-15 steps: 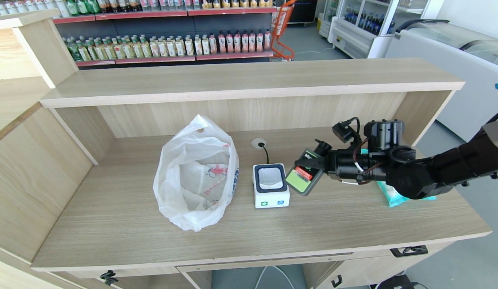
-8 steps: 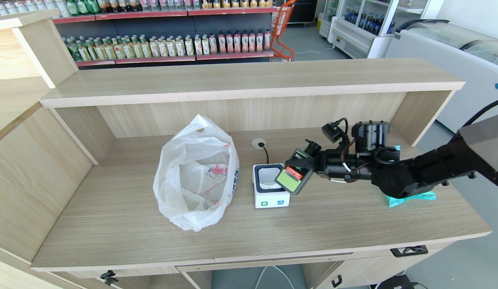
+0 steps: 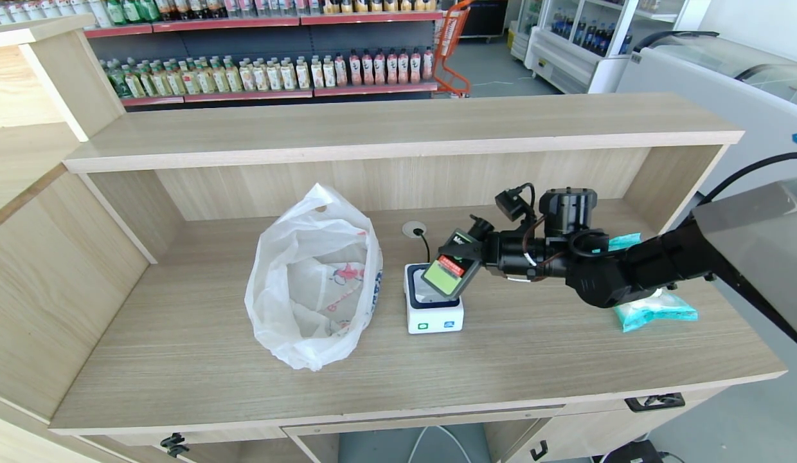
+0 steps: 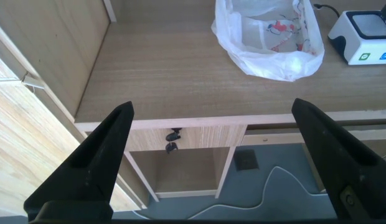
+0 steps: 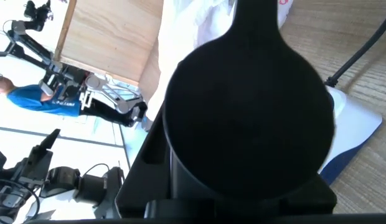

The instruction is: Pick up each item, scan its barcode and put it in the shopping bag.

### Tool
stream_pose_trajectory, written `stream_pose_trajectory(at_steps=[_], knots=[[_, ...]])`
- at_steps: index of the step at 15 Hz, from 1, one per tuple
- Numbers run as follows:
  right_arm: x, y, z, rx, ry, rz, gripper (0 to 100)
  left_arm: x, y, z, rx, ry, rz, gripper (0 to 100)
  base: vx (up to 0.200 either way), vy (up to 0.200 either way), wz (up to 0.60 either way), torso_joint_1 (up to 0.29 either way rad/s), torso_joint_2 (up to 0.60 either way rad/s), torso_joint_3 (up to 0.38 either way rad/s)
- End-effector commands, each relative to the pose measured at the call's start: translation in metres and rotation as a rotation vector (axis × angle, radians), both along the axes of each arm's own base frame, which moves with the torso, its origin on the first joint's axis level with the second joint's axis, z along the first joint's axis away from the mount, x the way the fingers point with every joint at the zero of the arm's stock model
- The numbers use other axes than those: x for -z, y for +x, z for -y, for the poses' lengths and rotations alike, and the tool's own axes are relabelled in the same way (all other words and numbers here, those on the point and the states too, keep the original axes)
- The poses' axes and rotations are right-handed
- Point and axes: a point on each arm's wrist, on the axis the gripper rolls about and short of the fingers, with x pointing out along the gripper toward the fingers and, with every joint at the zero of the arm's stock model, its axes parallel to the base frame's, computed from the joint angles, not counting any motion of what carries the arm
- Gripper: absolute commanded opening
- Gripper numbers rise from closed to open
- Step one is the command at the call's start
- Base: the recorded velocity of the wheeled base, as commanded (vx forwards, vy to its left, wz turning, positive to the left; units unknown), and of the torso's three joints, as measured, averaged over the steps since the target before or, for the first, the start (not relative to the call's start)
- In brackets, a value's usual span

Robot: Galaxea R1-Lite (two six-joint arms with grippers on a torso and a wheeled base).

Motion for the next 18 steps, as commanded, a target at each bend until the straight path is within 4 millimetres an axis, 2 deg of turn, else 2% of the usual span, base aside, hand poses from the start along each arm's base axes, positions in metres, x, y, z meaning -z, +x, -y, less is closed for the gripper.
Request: stream_pose_trajectory(at_steps=[1, 6, 13, 15, 18], knots=[[0.01, 0.006, -0.006, -0.01, -0.002, -0.006, 0, 0.0, 0.0, 0.0, 0.0, 0.0, 0.0, 100, 0.0, 0.0, 0.0, 0.0, 0.0, 0.0], [0.016, 0.011, -0.016, -0.024, 0.001, -0.01, 0, 0.0, 0.0, 0.0, 0.0, 0.0, 0.0, 100, 0.0, 0.0, 0.0, 0.0, 0.0, 0.0], [0.006, 0.01, -0.026, -0.04, 0.027, -0.012, 0, 0.0, 0.0, 0.0, 0.0, 0.0, 0.0, 100, 0.0, 0.0, 0.0, 0.0, 0.0, 0.0], [-0.004, 0.006, -0.028, -0.048, 0.034, 0.005, 0, 0.0, 0.0, 0.0, 0.0, 0.0, 0.0, 100, 0.0, 0.0, 0.0, 0.0, 0.0, 0.0], [-0.044, -0.017, -0.018, -0.047, 0.045, 0.049, 0, 0.0, 0.0, 0.0, 0.0, 0.0, 0.0, 100, 0.0, 0.0, 0.0, 0.0, 0.0, 0.0]])
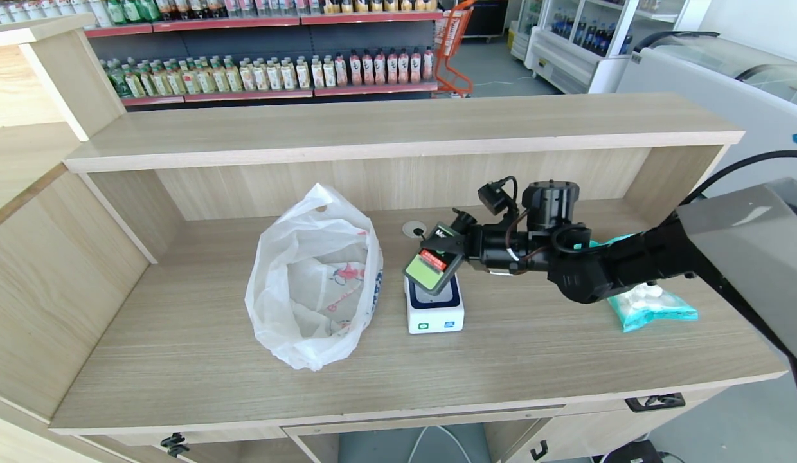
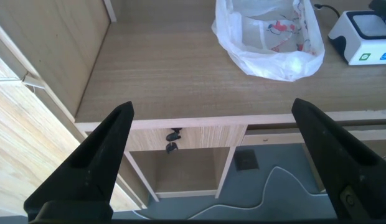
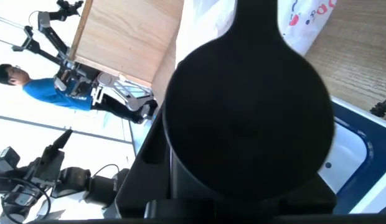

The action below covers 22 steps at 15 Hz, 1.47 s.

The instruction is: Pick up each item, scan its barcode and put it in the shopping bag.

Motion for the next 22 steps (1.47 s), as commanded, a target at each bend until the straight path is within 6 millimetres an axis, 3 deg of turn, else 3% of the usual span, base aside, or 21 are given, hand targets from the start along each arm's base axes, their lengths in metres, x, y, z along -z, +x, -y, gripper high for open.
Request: stream_pose_trajectory(at_steps=[1, 3, 4, 5, 7, 8, 9, 10, 12, 17, 22], knots=[[-0.052, -0.03, 0.014, 0.004, 0.02, 0.064, 0, 0.0, 0.0, 0.0, 0.0, 0.0, 0.0, 100, 0.0, 0.0, 0.0, 0.0, 0.0, 0.0], [-0.099, -0.062, 0.026, 0.023, 0.031, 0.125, 0, 0.0, 0.0, 0.0, 0.0, 0.0, 0.0, 100, 0.0, 0.0, 0.0, 0.0, 0.0, 0.0], [-0.112, -0.077, 0.03, 0.065, 0.012, 0.169, 0, 0.0, 0.0, 0.0, 0.0, 0.0, 0.0, 100, 0.0, 0.0, 0.0, 0.0, 0.0, 0.0], [-0.116, -0.089, 0.031, 0.117, -0.027, 0.206, 0, 0.0, 0.0, 0.0, 0.0, 0.0, 0.0, 100, 0.0, 0.0, 0.0, 0.0, 0.0, 0.0], [-0.106, -0.111, 0.034, 0.257, -0.199, 0.272, 0, 0.0, 0.0, 0.0, 0.0, 0.0, 0.0, 100, 0.0, 0.0, 0.0, 0.0, 0.0, 0.0], [-0.104, -0.128, 0.036, 0.373, -0.349, 0.277, 0, 0.0, 0.0, 0.0, 0.0, 0.0, 0.0, 100, 0.0, 0.0, 0.0, 0.0, 0.0, 0.0], [-0.11, -0.134, 0.038, 0.411, -0.379, 0.281, 0, 0.0, 0.0, 0.0, 0.0, 0.0, 0.0, 100, 0.0, 0.0, 0.0, 0.0, 0.0, 0.0], [-0.132, -0.151, 0.044, 0.421, -0.366, 0.302, 0, 0.0, 0.0, 0.0, 0.0, 0.0, 0.0, 100, 0.0, 0.0, 0.0, 0.0, 0.0, 0.0], [-0.148, -0.168, 0.036, 0.384, -0.333, 0.362, 0, 0.0, 0.0, 0.0, 0.0, 0.0, 0.0, 100, 0.0, 0.0, 0.0, 0.0, 0.0, 0.0], [-0.166, -0.159, 0.039, 0.392, -0.398, 0.395, 0, 0.0, 0.0, 0.0, 0.0, 0.0, 0.0, 100, 0.0, 0.0, 0.0, 0.0, 0.0, 0.0], [-0.176, -0.144, 0.058, 0.406, -0.543, 0.466, 0, 0.0, 0.0, 0.0, 0.0, 0.0, 0.0, 100, 0.0, 0.0, 0.0, 0.0, 0.0, 0.0]])
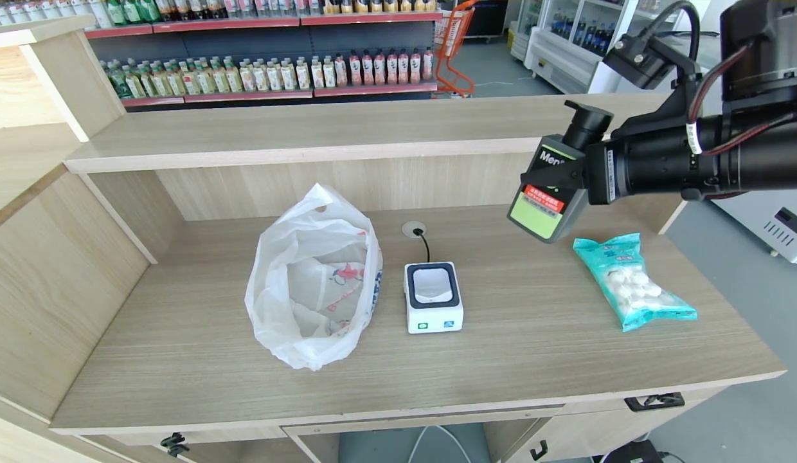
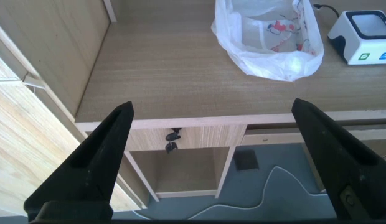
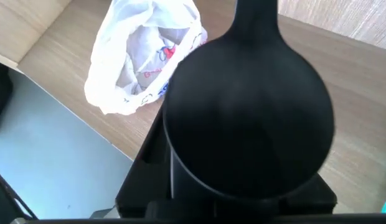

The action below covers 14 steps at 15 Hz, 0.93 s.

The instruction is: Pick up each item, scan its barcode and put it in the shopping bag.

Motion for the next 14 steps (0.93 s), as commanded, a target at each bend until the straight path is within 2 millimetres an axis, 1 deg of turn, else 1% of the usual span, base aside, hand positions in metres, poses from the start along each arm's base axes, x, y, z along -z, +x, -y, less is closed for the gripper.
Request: stream_pose_trajectory(at_steps=[1, 3, 5, 8, 11, 12, 14], knots=[[-0.001, 0.008, 0.002, 0.012, -0.012, 0.017, 0, 0.0, 0.0, 0.0, 0.0, 0.0, 0.0, 100, 0.0, 0.0, 0.6, 0.002, 0.0, 0.007], [-0.002, 0.012, 0.01, 0.027, -0.06, 0.056, 0, 0.0, 0.0, 0.0, 0.0, 0.0, 0.0, 100, 0.0, 0.0, 0.6, 0.005, 0.0, 0.002], [-0.003, 0.012, 0.011, 0.029, -0.076, 0.084, 0, 0.0, 0.0, 0.0, 0.0, 0.0, 0.0, 100, 0.0, 0.0, 0.6, -0.102, 0.26, 0.176], [-0.003, 0.015, 0.008, 0.033, -0.053, 0.097, 0, 0.0, 0.0, 0.0, 0.0, 0.0, 0.0, 100, 0.0, 0.0, 0.6, -0.17, 0.51, 0.323], [0.01, 0.025, 0.006, 0.048, -0.022, 0.083, 0, 0.0, 0.0, 0.0, 0.0, 0.0, 0.0, 100, 0.0, 0.0, 0.6, -0.177, 0.54, 0.367], [0.014, 0.031, 0.003, 0.059, 0.009, 0.053, 0, 0.0, 0.0, 0.0, 0.0, 0.0, 0.0, 100, 0.0, 0.0, 0.0, -0.159, 0.53, 0.369], [0.023, 0.044, -0.002, 0.074, 0.057, 0.027, 0, 0.0, 0.0, 0.0, 0.0, 0.0, 0.0, 100, 0.0, 0.0, 0.0, -0.08, 0.27, 0.185]])
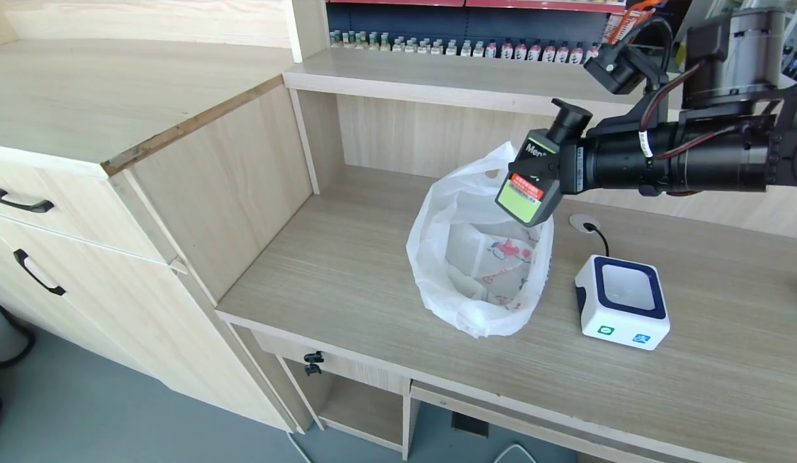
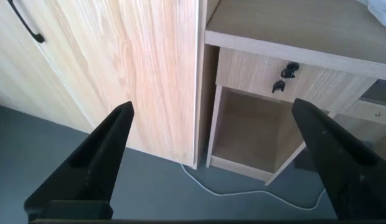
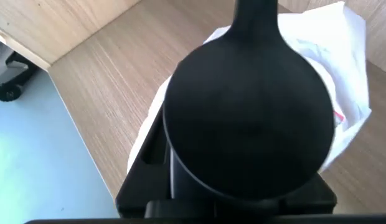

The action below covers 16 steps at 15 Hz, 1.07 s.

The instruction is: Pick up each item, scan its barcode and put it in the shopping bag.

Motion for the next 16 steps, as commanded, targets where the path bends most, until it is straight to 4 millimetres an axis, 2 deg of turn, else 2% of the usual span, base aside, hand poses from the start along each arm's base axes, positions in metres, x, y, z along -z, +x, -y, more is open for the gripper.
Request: stream_pose_trajectory(at_steps=[1, 8, 11, 16], knots=[[0.023, 0.022, -0.008, 0.014, 0.017, -0.064, 0, 0.0, 0.0, 0.0, -0.001, 0.0, 0.001, 100, 0.0, 0.0, 0.0, -0.032, 0.11, 0.08], [0.053, 0.073, -0.012, 0.071, 0.056, 0.038, 0, 0.0, 0.0, 0.0, -0.001, 0.0, 0.001, 100, 0.0, 0.0, 0.0, -0.004, 0.01, 0.007], [0.058, 0.075, -0.012, 0.106, 0.046, 0.033, 0, 0.0, 0.0, 0.0, -0.001, 0.0, 0.001, 100, 0.0, 0.0, 0.0, 0.0, 0.0, 0.0], [0.083, 0.087, -0.018, 0.109, 0.025, -0.028, 0, 0.0, 0.0, 0.0, -0.001, 0.0, 0.001, 100, 0.0, 0.0, 0.0, 0.0, 0.0, 0.0]])
